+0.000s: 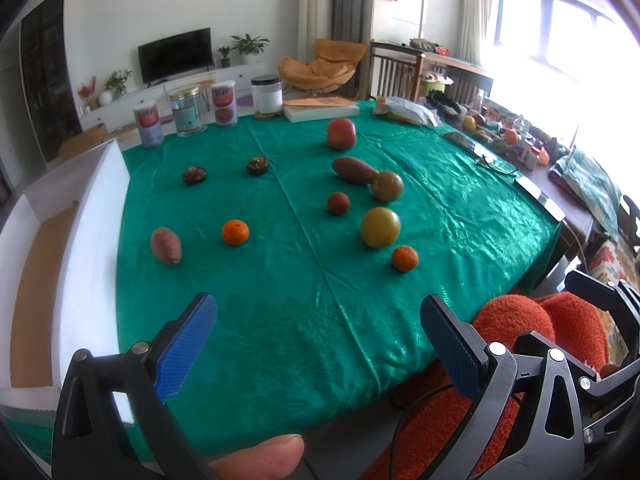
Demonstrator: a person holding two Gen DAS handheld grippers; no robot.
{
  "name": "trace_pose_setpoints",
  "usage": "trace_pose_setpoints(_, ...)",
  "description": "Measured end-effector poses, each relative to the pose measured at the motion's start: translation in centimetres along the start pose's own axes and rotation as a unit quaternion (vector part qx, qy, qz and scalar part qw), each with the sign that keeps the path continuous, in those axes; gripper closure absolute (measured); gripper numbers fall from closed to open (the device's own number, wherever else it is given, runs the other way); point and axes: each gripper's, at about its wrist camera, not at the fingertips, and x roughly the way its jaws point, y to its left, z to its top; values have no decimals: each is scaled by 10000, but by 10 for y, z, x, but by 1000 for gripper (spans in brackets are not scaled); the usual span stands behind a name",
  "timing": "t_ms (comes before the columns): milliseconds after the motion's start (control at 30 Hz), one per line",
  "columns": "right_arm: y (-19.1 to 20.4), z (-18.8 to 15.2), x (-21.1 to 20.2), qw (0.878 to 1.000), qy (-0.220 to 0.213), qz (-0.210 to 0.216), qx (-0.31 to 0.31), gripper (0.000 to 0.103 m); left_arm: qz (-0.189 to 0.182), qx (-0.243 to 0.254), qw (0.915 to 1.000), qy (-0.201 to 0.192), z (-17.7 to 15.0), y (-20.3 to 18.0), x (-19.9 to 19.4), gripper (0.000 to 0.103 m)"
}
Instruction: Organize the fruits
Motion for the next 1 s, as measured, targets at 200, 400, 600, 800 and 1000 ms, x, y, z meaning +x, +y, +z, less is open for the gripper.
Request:
trace_pose_setpoints(200, 0, 0, 0, 10000, -6, -2, -1, 0, -2, -1, 10000, 1, 0, 0, 0, 1)
trace_pose_setpoints(400, 1, 0, 0, 10000, -6, -6, -5, 0, -2, -2, 10000, 1, 0, 0, 0, 1)
trace_pose_setpoints(600, 1, 0, 0, 10000, 0, -6, -6, 0, -5, 0, 10000, -4, 0, -1, 0, 1)
trace_pose_setpoints(800, 1, 0, 0, 10000, -5, -8, -13, 0, -8, -3, 10000, -3, 0, -1, 0, 1)
trace_pose_setpoints(1000, 2, 0, -1, 10000, -17, -19, -6, 0, -29, -8, 10000, 20, 0, -2, 0, 1)
